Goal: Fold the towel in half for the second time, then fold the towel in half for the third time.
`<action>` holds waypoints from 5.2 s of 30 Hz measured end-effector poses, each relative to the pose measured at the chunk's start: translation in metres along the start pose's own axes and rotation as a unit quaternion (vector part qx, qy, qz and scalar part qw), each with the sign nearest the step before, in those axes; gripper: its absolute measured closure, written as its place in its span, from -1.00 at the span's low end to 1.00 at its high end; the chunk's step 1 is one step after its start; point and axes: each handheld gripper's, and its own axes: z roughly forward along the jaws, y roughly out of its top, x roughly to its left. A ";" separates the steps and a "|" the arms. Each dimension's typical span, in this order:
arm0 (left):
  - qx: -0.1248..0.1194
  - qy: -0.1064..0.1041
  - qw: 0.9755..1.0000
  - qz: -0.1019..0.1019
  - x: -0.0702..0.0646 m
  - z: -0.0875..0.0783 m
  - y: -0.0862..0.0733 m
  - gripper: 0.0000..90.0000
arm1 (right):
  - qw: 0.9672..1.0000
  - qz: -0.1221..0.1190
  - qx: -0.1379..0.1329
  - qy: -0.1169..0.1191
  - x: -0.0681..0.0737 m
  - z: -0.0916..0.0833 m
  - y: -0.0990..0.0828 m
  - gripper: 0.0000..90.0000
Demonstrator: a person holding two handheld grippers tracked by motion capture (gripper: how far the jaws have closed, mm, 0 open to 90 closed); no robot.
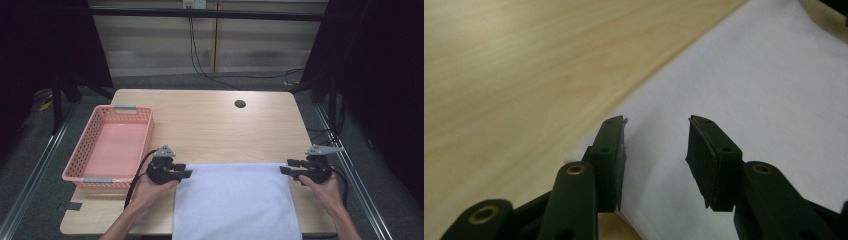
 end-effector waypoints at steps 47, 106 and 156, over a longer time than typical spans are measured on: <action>-0.061 -0.046 0.997 0.008 0.000 -0.031 0.031 0.87 | 0.997 0.014 -0.052 0.062 -0.018 -0.012 0.024 0.91; -0.006 0.015 0.998 0.066 -0.044 -0.053 -0.029 0.85 | 0.992 -0.051 0.009 0.117 0.034 -0.042 -0.038 0.76; 0.045 -0.056 0.996 0.054 -0.050 0.011 -0.028 0.08 | 0.994 -0.050 0.068 0.062 0.071 0.008 -0.041 0.31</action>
